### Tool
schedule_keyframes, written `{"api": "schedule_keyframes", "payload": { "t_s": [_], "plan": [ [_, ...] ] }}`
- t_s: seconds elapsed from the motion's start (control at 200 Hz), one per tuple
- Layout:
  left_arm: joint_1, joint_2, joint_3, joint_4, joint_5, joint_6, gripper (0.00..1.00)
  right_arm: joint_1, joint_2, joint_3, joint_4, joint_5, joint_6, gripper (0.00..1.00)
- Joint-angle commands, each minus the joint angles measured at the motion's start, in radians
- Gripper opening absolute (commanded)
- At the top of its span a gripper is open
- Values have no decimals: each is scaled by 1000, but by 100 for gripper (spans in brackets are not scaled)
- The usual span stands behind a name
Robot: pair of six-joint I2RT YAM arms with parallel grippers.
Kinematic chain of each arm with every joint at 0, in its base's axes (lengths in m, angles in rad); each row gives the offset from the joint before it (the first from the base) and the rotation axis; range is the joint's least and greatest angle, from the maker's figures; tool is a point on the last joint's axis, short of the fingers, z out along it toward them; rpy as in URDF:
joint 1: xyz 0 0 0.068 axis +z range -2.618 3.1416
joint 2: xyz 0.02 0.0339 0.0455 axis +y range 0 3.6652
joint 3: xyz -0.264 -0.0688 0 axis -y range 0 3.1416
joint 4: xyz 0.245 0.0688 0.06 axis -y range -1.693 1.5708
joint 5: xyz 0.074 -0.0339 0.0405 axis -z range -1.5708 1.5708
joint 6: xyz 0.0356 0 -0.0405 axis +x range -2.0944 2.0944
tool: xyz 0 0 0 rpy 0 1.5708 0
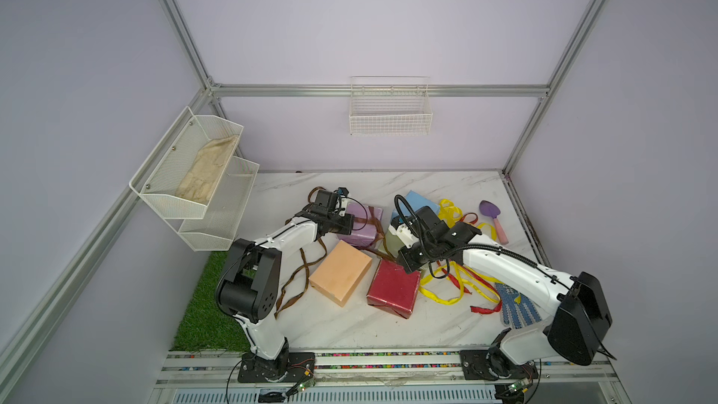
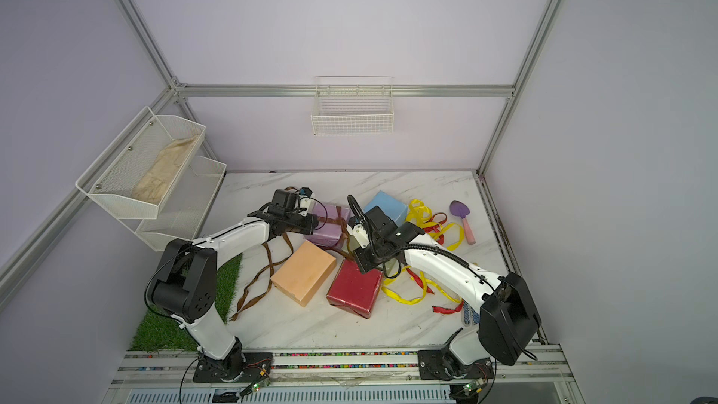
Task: Untie the ribbon bows on the gift boxes
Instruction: Untie the ribbon from the gift box.
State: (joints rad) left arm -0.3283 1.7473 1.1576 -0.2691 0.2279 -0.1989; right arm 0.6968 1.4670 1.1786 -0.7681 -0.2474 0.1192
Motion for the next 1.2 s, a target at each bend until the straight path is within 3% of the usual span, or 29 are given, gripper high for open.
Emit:
{"api": "schedule_keyframes", "payload": {
  "t_s": [0.0, 0.355, 0.445, 0.64, 0.785, 0.905, 1.11, 1.195],
  "plan": [
    [10, 40, 16, -56, -35, -8, 3, 4, 18, 34, -89, -100, -52, 0],
    [12, 52, 24, -56, -32, -8, 3, 15, 61, 17, -151, -232, -101, 0],
    [12, 56, 27, -56, -29, -8, 3, 20, 64, 27, -166, -213, -104, 30],
    [12, 60, 33, -56, -24, -8, 3, 20, 30, 48, -140, -160, -93, 44],
    [12, 59, 33, -56, -21, -8, 3, 20, 43, 82, -99, -47, -31, 47],
    [12, 57, 34, -59, -22, -8, 3, 20, 81, 133, -126, 138, 1, 47],
    [12, 60, 39, -59, -13, -8, 3, 20, 21, 146, -107, 343, 40, 53],
    [12, 61, 40, -59, -10, -8, 3, 19, 0, 144, -100, 365, 30, 56]
  ]
}}
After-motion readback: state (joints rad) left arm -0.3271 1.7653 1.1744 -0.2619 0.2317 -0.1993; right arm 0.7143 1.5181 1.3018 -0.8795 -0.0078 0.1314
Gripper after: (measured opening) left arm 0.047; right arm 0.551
